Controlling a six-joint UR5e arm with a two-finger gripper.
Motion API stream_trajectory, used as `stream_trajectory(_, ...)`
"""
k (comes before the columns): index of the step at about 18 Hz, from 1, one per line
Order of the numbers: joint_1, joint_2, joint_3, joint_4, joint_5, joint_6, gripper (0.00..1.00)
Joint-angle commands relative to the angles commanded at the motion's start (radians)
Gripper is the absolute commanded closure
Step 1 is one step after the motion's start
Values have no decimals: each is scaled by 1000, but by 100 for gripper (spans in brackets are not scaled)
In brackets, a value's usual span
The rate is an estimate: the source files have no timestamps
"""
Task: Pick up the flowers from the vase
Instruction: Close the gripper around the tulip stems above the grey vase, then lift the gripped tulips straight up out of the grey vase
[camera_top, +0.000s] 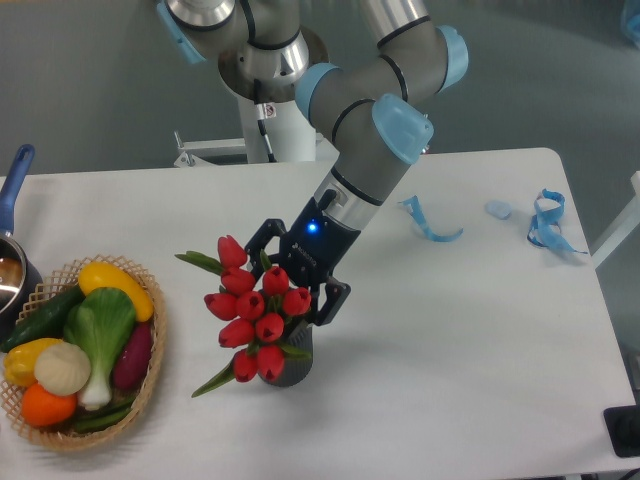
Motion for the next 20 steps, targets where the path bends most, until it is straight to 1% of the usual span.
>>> stream_trajectory(1, 2, 3, 0, 0, -2, -2, 41)
stream_trajectory(3, 2, 5, 0, 0, -5, -3, 52)
stream_trajectory(6, 3, 8, 2, -2, -8, -9, 63)
stream_trajectory(12, 12, 15, 6, -2, -20, -55, 65)
stream_trajectory(16, 34, 49, 11, -3, -63, -123, 64)
stream_trajectory(20, 41, 84, 15, -6, -106, -155, 64)
